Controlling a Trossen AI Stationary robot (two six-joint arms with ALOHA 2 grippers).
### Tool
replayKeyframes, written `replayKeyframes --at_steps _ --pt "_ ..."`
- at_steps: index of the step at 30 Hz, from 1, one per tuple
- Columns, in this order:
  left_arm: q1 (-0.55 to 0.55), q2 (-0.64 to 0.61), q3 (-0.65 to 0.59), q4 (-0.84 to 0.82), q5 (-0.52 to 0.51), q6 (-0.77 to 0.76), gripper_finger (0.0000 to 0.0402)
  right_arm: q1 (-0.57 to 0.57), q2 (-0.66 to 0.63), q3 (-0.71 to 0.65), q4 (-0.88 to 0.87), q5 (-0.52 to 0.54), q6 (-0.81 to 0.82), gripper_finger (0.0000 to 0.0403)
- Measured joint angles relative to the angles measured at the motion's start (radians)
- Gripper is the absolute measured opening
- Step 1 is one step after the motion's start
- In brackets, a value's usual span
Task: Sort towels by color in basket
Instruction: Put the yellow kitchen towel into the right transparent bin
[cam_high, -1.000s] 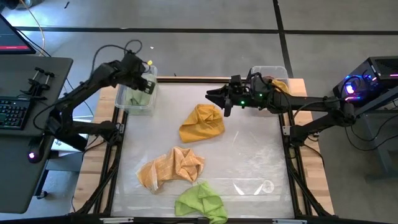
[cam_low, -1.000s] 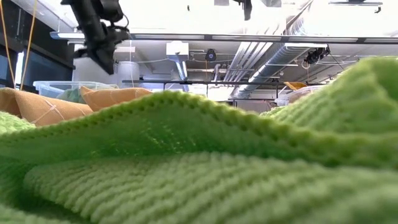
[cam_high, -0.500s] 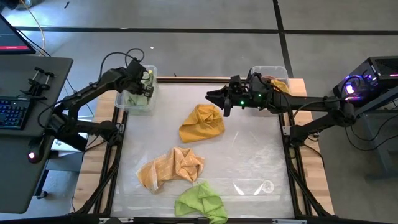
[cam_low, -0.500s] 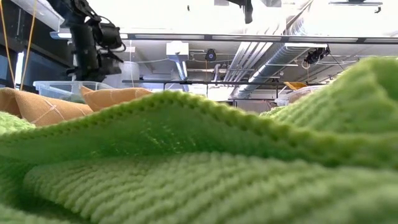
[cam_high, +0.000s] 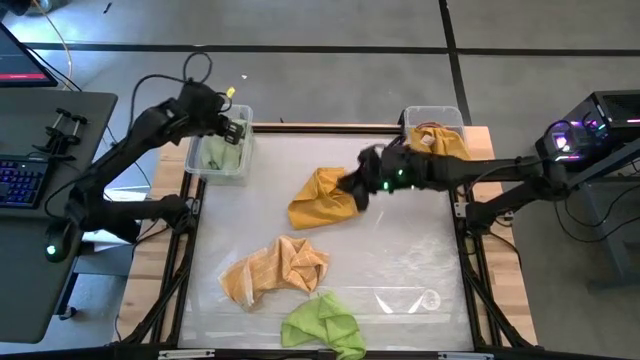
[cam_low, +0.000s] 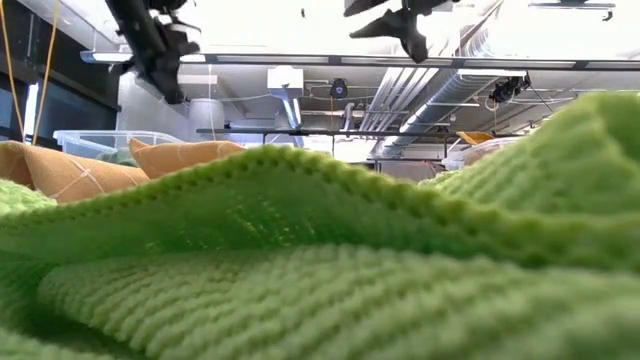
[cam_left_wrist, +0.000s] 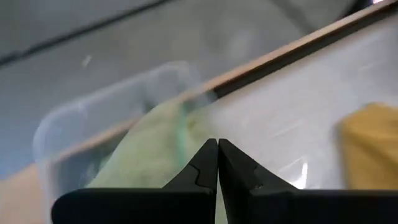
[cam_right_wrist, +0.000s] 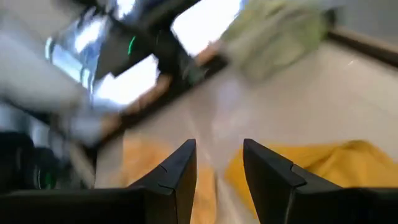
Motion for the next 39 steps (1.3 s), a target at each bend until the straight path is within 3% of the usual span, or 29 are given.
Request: replayKeyframes --at_steps 2,6,11,19,25,33,39 --pt "-0.029 -0.040 0.000 0.036 0.036 0.035 0.0000 0.048 0.017 0.000 -0.035 -0.052 -0.085 0.0126" --pt "-0.096 -0.115 0.000 0.117 0.098 0.043 0.0000 0.113 0.083 0.000 -0.076 -0.060 -0.106 0.0126" --pt "-0.180 -0.165 0.000 0.153 0.133 0.036 0.0000 0.066 0.183 0.000 -0.077 -0.030 -0.077 0.0136" --pt "-0.247 -0.174 0.000 0.104 0.134 0.091 0.0000 -0.091 0.328 0.000 -0.002 -0.068 -0.144 0.0233" --pt "-0.249 -0.193 0.000 0.033 0.134 0.121 0.0000 -0.138 0.453 0.000 0.033 -0.060 -0.418 0.0280" --pt "-0.249 -0.202 0.000 0.011 0.134 0.170 0.0000 -0.177 0.626 0.000 0.264 -0.039 -0.423 0.0248" --pt "-0.249 -0.201 0.000 0.012 0.134 0.170 0.0000 -0.180 0.677 0.001 0.226 0.004 -0.403 0.0158"
